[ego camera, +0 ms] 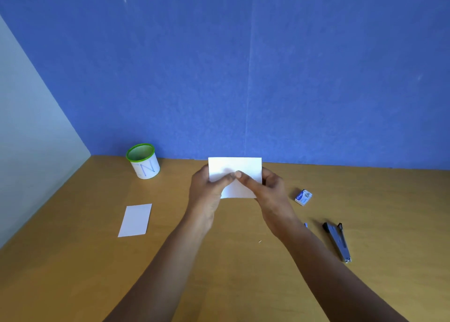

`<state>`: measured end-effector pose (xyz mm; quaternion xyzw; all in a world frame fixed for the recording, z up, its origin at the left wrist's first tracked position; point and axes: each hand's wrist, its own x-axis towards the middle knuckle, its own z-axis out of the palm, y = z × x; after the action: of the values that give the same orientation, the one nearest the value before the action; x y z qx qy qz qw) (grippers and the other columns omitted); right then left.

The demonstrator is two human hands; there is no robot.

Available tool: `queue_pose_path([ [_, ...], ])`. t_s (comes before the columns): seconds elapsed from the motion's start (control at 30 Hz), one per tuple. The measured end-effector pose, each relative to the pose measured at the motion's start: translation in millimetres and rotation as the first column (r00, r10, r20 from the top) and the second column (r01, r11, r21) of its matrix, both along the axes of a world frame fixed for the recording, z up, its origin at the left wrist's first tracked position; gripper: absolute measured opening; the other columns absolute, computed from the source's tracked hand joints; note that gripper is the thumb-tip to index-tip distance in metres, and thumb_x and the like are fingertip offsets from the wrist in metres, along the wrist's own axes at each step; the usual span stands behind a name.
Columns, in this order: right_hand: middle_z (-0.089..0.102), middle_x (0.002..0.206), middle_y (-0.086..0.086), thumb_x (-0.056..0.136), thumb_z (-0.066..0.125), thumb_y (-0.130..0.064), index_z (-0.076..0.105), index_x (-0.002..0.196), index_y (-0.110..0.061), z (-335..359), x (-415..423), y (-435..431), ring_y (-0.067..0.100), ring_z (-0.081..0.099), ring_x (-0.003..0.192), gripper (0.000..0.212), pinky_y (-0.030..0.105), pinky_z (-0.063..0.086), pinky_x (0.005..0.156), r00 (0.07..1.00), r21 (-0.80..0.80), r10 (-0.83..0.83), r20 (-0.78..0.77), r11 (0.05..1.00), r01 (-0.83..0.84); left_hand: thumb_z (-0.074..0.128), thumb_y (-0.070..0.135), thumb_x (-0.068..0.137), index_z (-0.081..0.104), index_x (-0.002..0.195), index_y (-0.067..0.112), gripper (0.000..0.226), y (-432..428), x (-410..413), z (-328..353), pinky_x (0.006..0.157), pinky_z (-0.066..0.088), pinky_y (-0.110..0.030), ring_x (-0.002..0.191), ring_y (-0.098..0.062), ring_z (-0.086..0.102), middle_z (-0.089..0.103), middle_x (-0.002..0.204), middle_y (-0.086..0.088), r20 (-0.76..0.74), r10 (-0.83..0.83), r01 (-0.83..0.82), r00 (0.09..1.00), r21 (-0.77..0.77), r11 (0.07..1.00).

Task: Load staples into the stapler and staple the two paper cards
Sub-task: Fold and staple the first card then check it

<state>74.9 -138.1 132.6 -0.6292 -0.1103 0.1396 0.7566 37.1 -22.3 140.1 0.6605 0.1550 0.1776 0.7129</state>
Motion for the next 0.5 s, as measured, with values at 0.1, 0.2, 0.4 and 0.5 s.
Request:
queue_pose_path([
  [0.1,0.073,0.097,0.014,0.078,0.072,-0.011,0.069,0.097,-0.004,22.2,-5.5,-0.2,0.032,0.068,0.093,0.021,0.042,0.053,0.085,0.998,0.044,-0.047,0.037,0.998,0.045,0.066,0.022,0.069,0.068,0.094,0.008,0.029,-3.4,-3.1,19.6,0.081,0.050,-0.026,0.090,-0.017,0.068,0.074,0.094,-0.005,0.072,-0.008,0.004,0.997,0.053,0.999],
  [0.2,0.073,0.095,0.014,0.078,0.070,-0.008,0.070,0.096,-0.003,38.3,-6.5,-2.9,0.029,0.069,0.086,0.019,0.040,0.055,0.078,0.994,0.078,-0.086,0.060,0.994,0.081,0.061,0.029,0.075,0.063,0.091,-0.003,0.036,-7.8,-6.2,35.1,0.081,0.045,-0.035,0.084,-0.020,0.061,0.067,0.087,-0.010,0.148,-0.010,0.003,0.989,0.052,0.999],
  [0.4,0.075,0.079,0.003,0.084,0.063,-0.008,0.071,0.082,-0.011,56.9,-6.4,-6.3,0.018,0.069,0.072,0.009,0.028,0.054,0.065,0.988,0.145,-0.110,0.109,0.985,0.093,0.059,0.025,0.085,0.064,0.093,-0.003,0.029,-13.0,-10.6,58.3,0.079,0.042,-0.033,0.085,-0.018,0.058,0.065,0.088,-0.009,0.207,-0.027,0.032,0.978,-0.021,0.999],
  [0.5,0.074,0.081,0.004,0.087,0.059,-0.007,0.072,0.082,-0.012,63.3,-8.5,-8.0,0.020,0.069,0.077,0.014,0.031,0.055,0.071,0.990,0.165,-0.092,0.111,0.983,0.073,0.054,0.015,0.092,0.068,0.087,0.007,0.017,-14.2,-13.6,65.1,0.075,0.045,-0.028,0.083,-0.015,0.062,0.069,0.084,-0.003,0.201,-0.023,0.033,0.979,-0.049,0.998],
])
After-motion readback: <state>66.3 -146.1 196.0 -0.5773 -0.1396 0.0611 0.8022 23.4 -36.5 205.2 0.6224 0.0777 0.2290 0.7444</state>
